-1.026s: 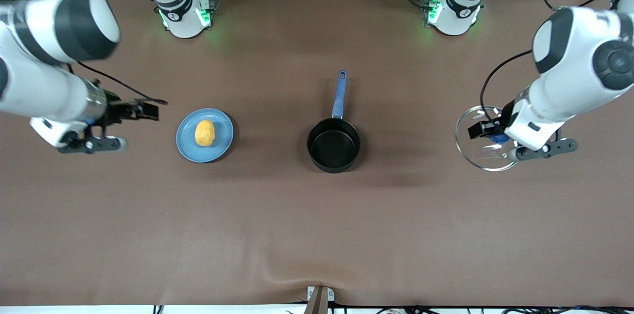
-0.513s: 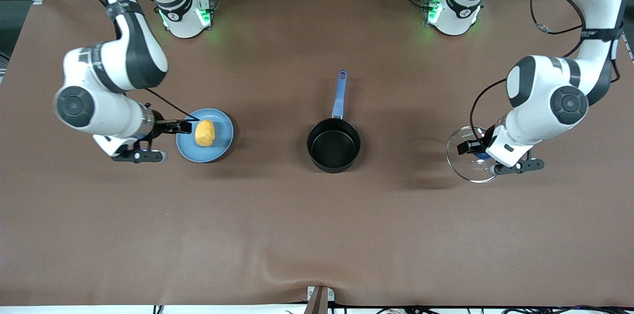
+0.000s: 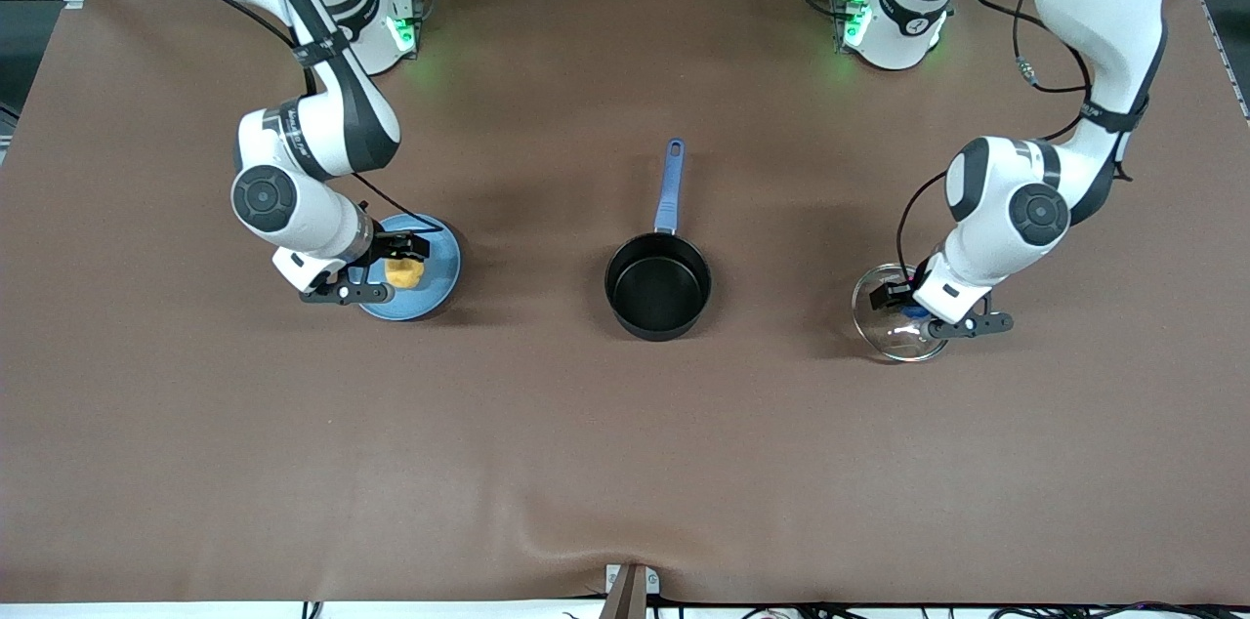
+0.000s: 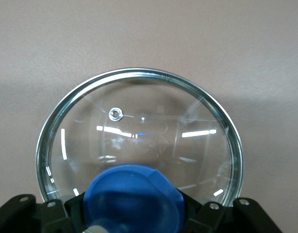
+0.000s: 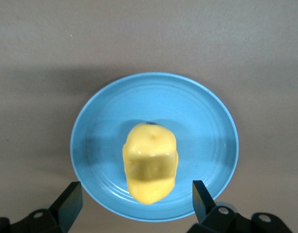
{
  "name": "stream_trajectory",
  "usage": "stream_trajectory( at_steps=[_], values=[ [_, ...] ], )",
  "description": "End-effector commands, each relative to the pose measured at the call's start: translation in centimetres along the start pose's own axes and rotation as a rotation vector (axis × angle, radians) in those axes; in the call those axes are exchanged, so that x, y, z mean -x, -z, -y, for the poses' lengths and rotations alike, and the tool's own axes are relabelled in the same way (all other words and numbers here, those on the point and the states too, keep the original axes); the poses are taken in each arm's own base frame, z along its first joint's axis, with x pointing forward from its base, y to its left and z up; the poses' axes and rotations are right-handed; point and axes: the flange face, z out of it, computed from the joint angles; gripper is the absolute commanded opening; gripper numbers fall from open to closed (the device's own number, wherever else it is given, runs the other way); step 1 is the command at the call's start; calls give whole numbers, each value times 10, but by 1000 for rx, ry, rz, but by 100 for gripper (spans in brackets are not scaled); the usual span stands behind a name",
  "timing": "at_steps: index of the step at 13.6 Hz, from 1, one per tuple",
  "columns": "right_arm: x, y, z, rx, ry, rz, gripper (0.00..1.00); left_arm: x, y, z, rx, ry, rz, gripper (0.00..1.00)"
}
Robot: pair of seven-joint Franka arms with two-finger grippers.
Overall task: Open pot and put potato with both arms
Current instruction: 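Lower the lid with the left gripper while the right gripper reaches the potato, then grasp the yellow potato with the right gripper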
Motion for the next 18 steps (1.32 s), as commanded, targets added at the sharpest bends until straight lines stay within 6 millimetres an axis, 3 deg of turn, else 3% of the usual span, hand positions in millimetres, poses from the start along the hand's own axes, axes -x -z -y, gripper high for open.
stream_trajectory(
  at_steps=[1, 4, 11, 12, 13, 14, 15, 18],
  values=[
    [-2, -18, -2, 1, 23, 0, 100, -3, 7, 12, -22, -20, -30, 33],
    [-1, -31, -4, -2, 25, -14, 100, -3, 3, 12, -19, -20, -31, 38],
    [6, -53, -13, -1, 32, -8, 87, -2, -2, 12, -23, -28, -32, 39],
    [6, -55, -13, -1, 32, -7, 79, -2, -2, 11, -23, -29, -32, 40],
    [7, -55, -11, 0, 35, -5, 63, -2, -2, 12, -23, -28, -32, 69],
    [6, -55, -10, 0, 38, -7, 38, -2, -1, 11, -23, -29, -34, 100],
    [6, -54, -9, 1, 40, -7, 25, -2, -1, 10, -22, -31, -35, 100],
    [1, -44, -5, -2, 45, -20, 2, -3, 0, 11, -23, -29, -37, 100]
  ],
)
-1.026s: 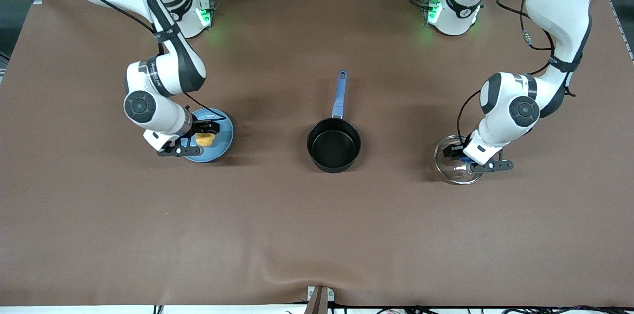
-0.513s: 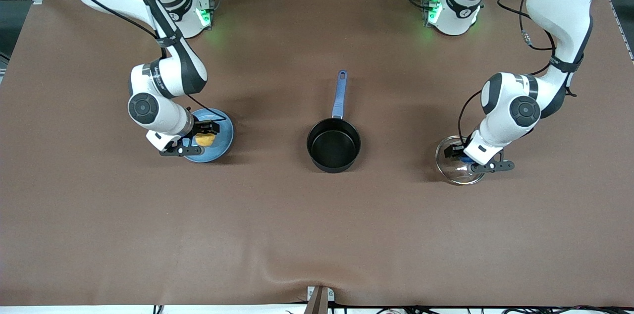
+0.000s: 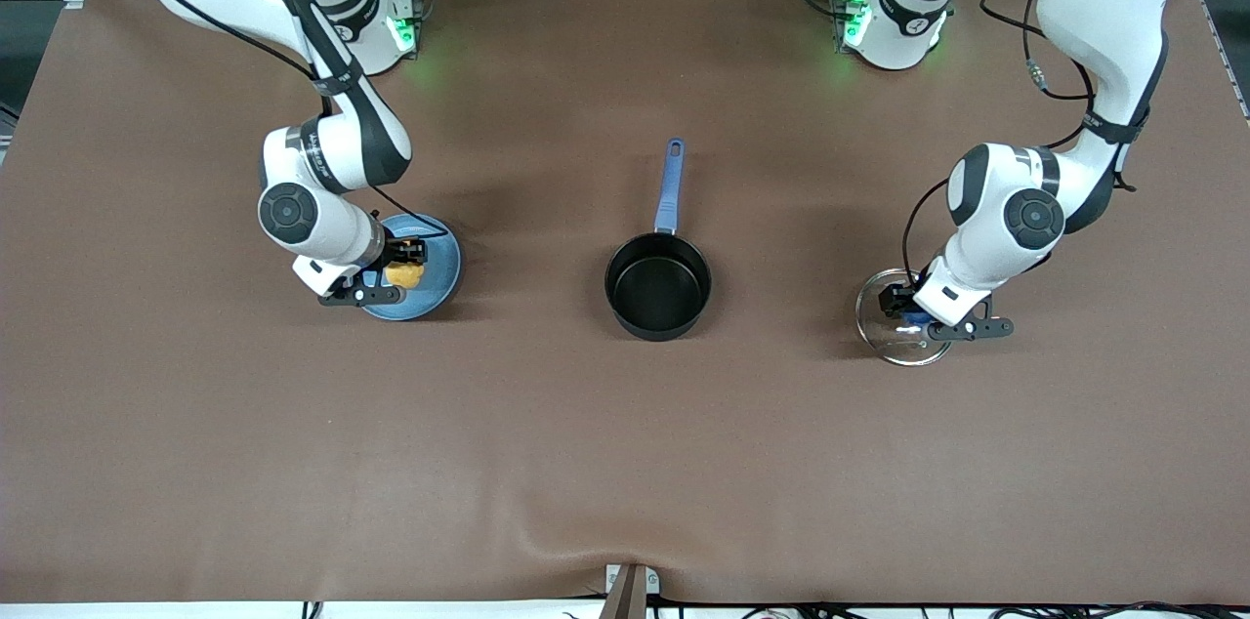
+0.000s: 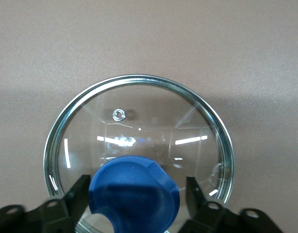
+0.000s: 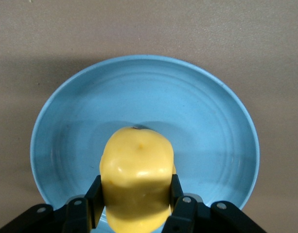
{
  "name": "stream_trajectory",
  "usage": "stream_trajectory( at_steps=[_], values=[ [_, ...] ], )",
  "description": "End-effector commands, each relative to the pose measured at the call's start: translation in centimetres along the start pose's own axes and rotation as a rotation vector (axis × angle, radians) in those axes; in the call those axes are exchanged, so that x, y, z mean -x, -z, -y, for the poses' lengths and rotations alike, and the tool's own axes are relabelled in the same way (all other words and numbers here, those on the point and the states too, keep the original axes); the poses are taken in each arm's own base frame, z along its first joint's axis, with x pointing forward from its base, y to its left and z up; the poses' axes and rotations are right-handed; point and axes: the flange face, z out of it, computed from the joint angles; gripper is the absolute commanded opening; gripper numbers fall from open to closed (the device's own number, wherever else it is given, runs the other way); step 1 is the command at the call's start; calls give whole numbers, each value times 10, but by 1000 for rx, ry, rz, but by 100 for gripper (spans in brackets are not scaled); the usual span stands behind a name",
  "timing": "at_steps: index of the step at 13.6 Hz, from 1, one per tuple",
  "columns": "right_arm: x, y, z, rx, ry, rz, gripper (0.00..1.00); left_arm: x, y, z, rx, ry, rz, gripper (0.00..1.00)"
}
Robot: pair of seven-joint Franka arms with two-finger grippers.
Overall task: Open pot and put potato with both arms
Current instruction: 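Grasp the yellow potato with the right gripper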
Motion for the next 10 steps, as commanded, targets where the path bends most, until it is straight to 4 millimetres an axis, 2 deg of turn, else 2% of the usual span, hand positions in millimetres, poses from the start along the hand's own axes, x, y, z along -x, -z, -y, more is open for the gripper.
stream_trajectory(
  at_steps=[1, 2, 4, 6, 8, 10],
  values=[
    [-11, 24, 10, -6, 29, -41, 0, -1, 6, 0, -7, -14, -24, 100],
    [-18, 40, 21, -4, 35, -27, 0, -2, 9, 0, -8, -13, -28, 100],
    [-37, 89, 51, -9, 59, -12, 0, -7, 34, 0, -11, -13, -65, 100],
    [-57, 126, 77, -17, 79, -11, 0, -12, 74, 0, -30, -22, -83, 100],
    [-70, 157, 132, -91, 21, -49, 0, -17, 126, 3, -62, -24, -75, 100],
    [-81, 168, 176, -155, -38, -63, 0, -19, 170, 5, -93, -26, -30, 100]
  ],
)
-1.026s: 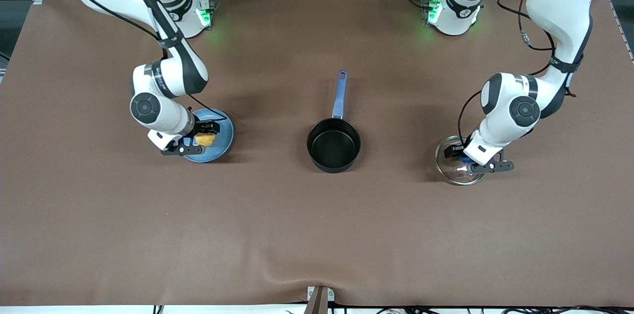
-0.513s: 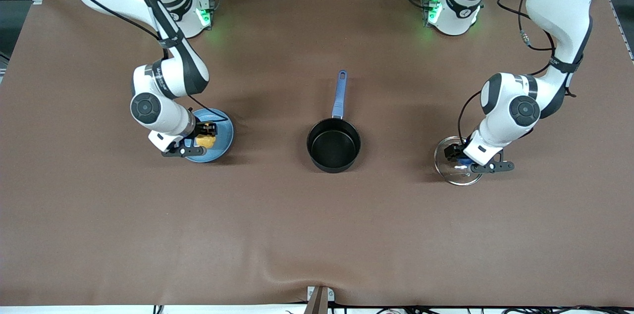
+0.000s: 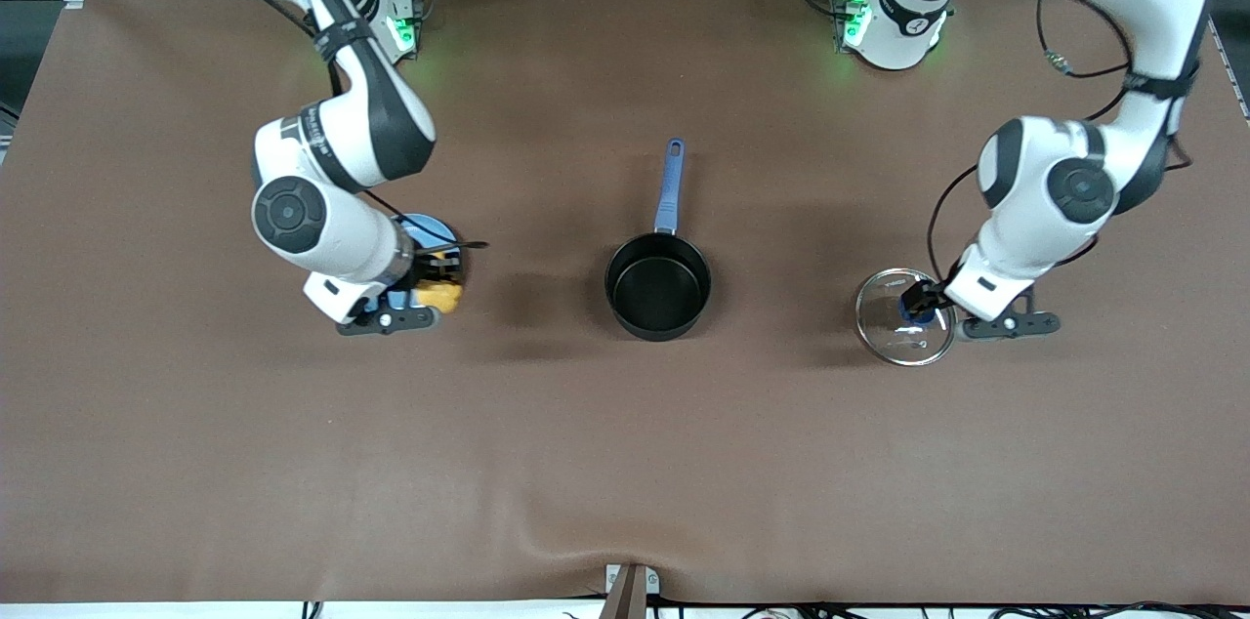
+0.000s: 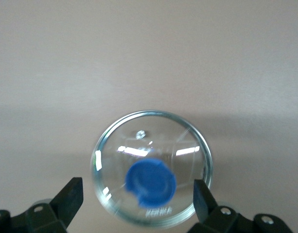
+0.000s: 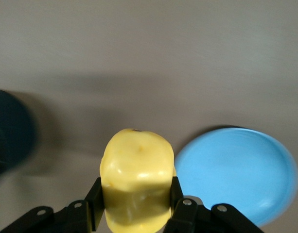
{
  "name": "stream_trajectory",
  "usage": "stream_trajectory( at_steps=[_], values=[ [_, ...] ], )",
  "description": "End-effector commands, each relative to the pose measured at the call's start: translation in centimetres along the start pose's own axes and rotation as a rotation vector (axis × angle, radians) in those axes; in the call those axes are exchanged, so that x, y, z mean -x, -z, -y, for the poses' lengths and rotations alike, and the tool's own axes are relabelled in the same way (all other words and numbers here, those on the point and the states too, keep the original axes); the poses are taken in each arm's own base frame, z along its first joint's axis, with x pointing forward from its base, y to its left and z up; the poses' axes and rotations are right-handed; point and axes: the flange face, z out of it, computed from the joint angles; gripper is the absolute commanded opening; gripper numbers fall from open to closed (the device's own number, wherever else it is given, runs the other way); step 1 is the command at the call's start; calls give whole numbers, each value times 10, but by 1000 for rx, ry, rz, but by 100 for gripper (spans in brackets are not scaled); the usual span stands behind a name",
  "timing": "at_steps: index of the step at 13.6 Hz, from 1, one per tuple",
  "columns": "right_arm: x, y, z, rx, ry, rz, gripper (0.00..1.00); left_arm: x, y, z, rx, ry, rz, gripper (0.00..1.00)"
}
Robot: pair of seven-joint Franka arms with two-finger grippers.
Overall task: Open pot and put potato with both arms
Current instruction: 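Carry the potato over the pot while the left gripper releases the lid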
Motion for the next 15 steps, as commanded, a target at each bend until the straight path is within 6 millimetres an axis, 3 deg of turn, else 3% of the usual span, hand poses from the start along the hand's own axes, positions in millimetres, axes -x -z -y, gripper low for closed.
stream_trajectory(
  at_steps=[1, 3, 5, 8, 12, 15],
  values=[
    [-22, -12, 67, -49, -69, 3, 0, -1, 73, 8, -50, -23, 43, 100],
    [-20, -16, 121, -68, -133, -22, 0, -6, 123, 8, -48, -19, 96, 100],
    [-17, -24, 163, -86, -154, -41, 0, -11, 170, 8, -14, -30, 146, 100],
    [-1, -40, 213, -104, -160, -49, 0, -14, 243, 10, 27, -14, 183, 100],
    [12, -84, 244, -110, -148, -53, 0, -5, 307, 14, 53, -9, 175, 100],
    [17, -113, 254, -109, -164, -50, 0, -2, 315, 14, 54, -12, 163, 100]
  ],
)
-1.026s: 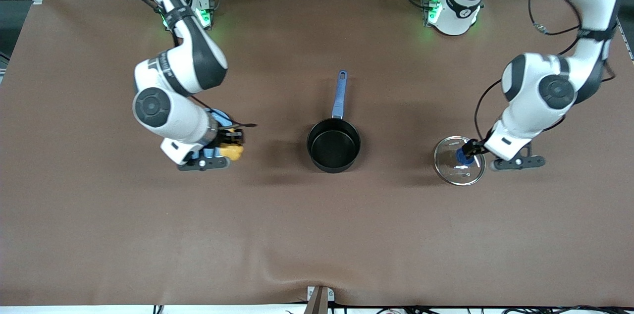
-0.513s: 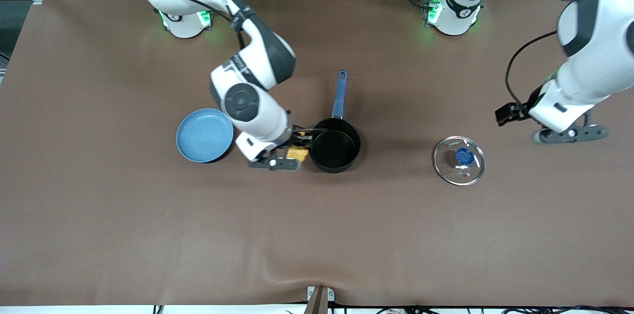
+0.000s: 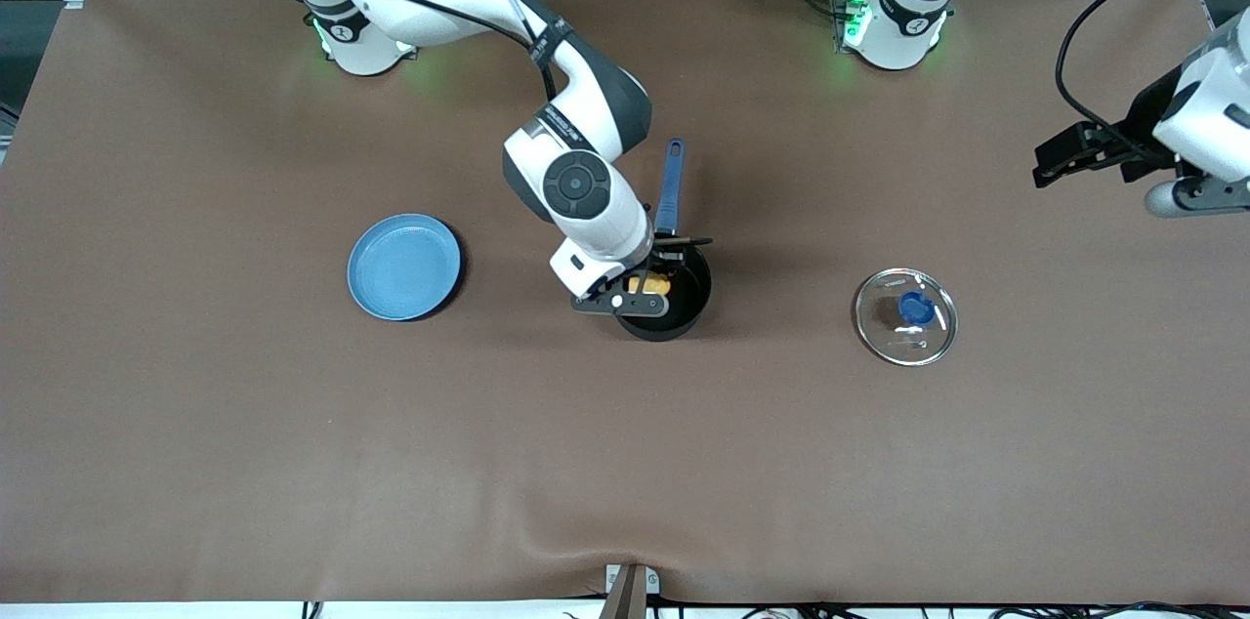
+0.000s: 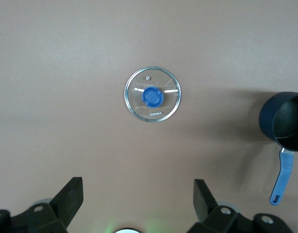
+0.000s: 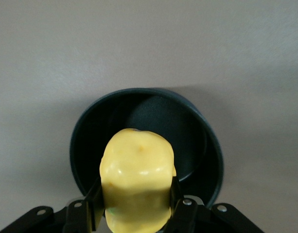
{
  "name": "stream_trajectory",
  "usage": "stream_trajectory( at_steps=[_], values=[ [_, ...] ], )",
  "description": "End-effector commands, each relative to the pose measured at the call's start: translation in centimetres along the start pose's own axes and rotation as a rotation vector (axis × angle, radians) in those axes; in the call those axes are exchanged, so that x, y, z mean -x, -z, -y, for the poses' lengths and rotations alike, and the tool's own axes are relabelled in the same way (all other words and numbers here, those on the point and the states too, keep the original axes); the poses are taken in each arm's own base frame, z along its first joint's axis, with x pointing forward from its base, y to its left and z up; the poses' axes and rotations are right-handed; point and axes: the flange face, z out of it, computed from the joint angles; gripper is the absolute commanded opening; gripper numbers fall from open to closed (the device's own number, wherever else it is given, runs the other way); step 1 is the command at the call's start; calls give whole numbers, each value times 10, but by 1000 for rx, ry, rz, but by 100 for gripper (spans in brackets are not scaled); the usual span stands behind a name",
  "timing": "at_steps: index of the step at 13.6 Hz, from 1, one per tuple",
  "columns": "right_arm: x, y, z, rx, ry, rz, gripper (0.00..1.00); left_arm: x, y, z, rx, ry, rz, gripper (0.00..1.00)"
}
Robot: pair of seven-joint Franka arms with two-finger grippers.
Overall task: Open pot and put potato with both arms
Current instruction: 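Carry the potato over the pot while the left gripper releases the lid, then lower the potato into the pot and open the right gripper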
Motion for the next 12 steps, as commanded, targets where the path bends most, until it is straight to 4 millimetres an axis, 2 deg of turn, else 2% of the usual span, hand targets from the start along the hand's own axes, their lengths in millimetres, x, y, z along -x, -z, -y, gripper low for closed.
stream_trajectory(
  at_steps=[1, 5, 8, 12],
  values=[
    [3, -21, 11, -8, -19, 1, 0, 3, 6, 2, 20, -21, 9, 100],
    [9, -50, 10, 19, -13, 22, 0, 2, 6, 2, 35, -29, 9, 100],
    [17, -70, 16, 11, -8, 12, 0, -2, 3, 2, 38, -26, 6, 100],
    [19, -84, 15, 21, -1, 8, 0, 0, 3, -4, 29, -37, 4, 100]
  ],
)
